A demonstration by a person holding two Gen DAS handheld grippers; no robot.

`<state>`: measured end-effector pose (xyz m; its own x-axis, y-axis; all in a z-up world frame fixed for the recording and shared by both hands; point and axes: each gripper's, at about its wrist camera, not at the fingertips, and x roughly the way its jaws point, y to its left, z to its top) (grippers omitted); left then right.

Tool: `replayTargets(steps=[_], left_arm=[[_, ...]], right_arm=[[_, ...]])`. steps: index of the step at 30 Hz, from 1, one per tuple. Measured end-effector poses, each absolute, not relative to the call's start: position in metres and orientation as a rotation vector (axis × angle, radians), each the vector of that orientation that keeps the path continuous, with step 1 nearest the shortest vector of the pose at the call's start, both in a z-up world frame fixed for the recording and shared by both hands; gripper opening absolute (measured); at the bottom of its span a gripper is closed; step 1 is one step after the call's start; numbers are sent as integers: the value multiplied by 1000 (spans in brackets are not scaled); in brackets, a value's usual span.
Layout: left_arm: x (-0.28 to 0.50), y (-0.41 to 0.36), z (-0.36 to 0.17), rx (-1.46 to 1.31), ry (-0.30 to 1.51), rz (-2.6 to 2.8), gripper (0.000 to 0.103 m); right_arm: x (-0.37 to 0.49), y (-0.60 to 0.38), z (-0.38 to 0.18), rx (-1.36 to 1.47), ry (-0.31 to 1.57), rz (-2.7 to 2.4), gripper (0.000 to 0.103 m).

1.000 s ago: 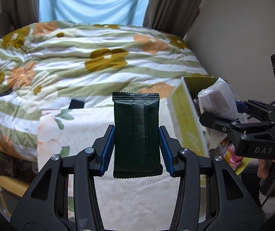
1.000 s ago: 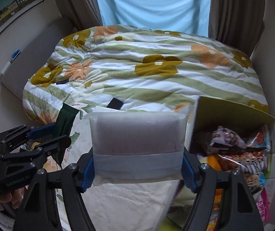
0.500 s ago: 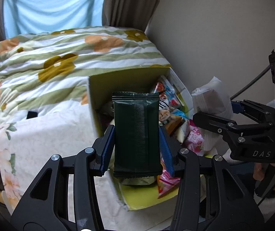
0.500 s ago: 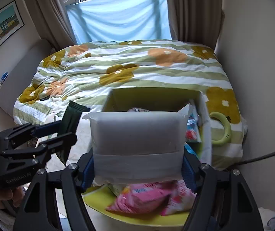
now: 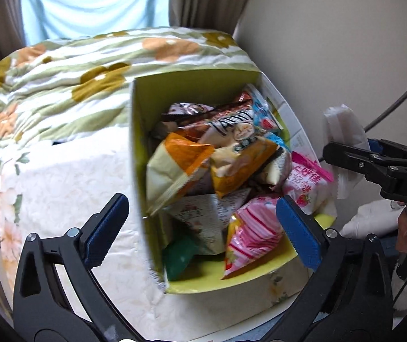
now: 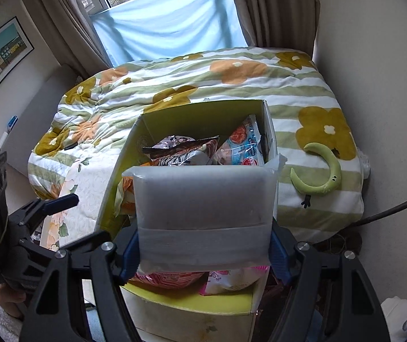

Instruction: Organize snacks

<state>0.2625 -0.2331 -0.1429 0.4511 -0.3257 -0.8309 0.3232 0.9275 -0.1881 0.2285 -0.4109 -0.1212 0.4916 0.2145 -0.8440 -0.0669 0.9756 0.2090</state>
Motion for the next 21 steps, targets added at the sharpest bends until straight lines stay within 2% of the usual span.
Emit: replayTargets(steps=[8, 16, 21], left_arm=[[250, -177, -131, -96, 975, -242, 102], [233, -141, -134, -124, 1008, -113, 102], [221, -126, -140, -138, 1017, -101, 102]], right_arm=[[234, -377, -117, 93, 1004, 273, 70], [245, -334, -133, 65, 1042, 395, 70], [248, -317, -152, 69, 1078, 389, 75]])
